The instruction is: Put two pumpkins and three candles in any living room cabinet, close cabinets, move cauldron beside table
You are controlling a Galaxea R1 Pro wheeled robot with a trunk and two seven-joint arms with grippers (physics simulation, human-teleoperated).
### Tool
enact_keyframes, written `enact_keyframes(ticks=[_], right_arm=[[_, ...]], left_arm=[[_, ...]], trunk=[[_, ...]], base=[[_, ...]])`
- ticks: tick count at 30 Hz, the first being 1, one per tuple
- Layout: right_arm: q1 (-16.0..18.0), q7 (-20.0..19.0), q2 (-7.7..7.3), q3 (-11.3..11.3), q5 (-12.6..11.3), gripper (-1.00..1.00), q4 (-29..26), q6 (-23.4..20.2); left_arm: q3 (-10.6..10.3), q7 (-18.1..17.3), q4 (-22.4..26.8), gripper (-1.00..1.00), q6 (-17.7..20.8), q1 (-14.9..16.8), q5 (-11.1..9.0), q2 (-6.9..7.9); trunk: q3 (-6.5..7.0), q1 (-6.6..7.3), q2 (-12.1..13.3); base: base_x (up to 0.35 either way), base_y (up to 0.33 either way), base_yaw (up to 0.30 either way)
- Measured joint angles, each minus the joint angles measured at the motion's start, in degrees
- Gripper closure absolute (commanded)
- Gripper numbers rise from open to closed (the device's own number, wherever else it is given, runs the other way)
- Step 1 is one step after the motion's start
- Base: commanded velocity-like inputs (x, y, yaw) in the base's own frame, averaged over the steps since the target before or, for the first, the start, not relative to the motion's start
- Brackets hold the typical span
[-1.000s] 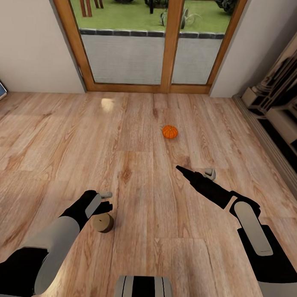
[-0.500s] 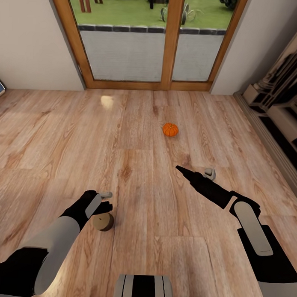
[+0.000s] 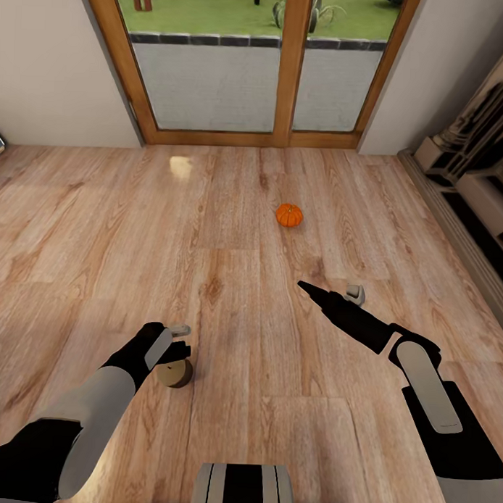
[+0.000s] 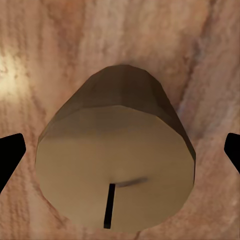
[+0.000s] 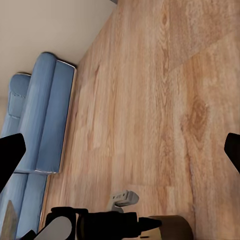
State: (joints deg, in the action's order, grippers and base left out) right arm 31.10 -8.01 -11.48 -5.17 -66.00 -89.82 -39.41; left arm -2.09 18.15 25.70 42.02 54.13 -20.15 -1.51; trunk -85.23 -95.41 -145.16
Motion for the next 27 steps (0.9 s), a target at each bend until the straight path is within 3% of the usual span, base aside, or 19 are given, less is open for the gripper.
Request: enact_keyframes(ticks=[27], right_arm=[[0.0, 0.0, 0.0, 0.0, 0.0, -1.0, 0.0, 0.0]], left_arm=[[0.0, 0.1, -1.0, -1.0, 0.1, 0.0, 0.0, 0.26]], trunk=[[0.0, 0.0, 0.0]], base=[[0.0, 0.0, 0.0]])
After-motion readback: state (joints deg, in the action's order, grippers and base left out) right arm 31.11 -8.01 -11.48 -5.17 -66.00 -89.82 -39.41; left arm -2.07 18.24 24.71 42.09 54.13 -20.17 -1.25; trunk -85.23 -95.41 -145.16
